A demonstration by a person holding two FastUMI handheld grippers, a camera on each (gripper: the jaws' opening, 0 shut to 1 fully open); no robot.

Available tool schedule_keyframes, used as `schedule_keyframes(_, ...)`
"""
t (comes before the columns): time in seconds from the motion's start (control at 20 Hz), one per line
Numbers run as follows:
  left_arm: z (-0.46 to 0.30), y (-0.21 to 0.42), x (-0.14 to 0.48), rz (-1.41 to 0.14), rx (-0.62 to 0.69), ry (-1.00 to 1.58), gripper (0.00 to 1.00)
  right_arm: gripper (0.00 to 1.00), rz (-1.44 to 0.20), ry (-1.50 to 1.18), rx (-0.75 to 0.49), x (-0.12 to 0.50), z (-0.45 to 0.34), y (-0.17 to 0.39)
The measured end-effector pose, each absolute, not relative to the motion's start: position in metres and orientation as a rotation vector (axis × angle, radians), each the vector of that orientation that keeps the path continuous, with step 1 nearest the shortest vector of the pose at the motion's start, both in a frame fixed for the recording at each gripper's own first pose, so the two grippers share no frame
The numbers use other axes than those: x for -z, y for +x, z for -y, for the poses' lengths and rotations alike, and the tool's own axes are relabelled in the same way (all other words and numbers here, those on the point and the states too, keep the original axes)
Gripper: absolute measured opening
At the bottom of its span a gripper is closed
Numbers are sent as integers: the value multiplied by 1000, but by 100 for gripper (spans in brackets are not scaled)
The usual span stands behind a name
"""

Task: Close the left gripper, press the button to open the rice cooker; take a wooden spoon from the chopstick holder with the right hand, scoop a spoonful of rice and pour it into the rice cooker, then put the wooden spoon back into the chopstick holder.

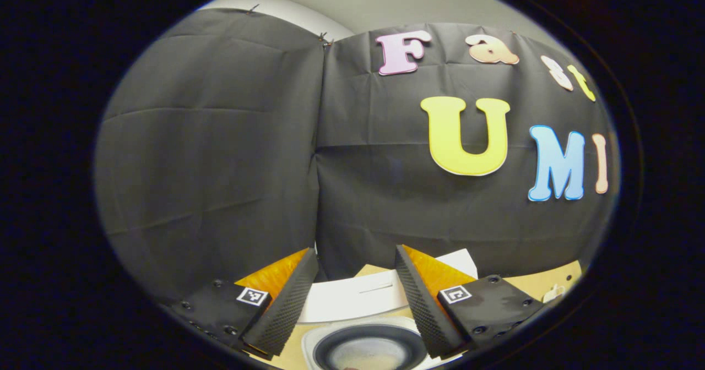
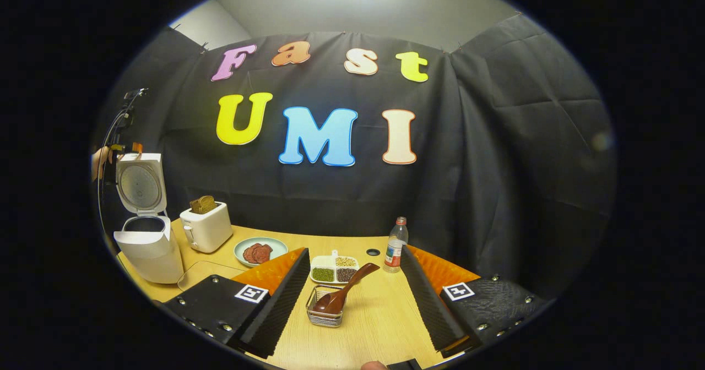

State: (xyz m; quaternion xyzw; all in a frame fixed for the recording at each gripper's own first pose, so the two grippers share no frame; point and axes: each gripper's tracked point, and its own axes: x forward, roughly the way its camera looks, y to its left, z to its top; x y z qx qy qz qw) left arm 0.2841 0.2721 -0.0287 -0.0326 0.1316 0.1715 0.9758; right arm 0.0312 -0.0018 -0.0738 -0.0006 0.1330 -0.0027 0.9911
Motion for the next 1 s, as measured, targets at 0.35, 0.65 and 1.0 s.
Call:
schedule_keyframes(0.35,-229,233,57,-286,-323,-77,96,100,-263,-8,-74,73,-5,40)
schedule_keyframes(0.65,-198,196,97,-324,-310,-87,99,100,-262,-7,-116,72,-6,44)
schedule_keyframes(1.0,-172,165,154,-396,-292,-118,95,100,-269,-19,-142,75,-6,42)
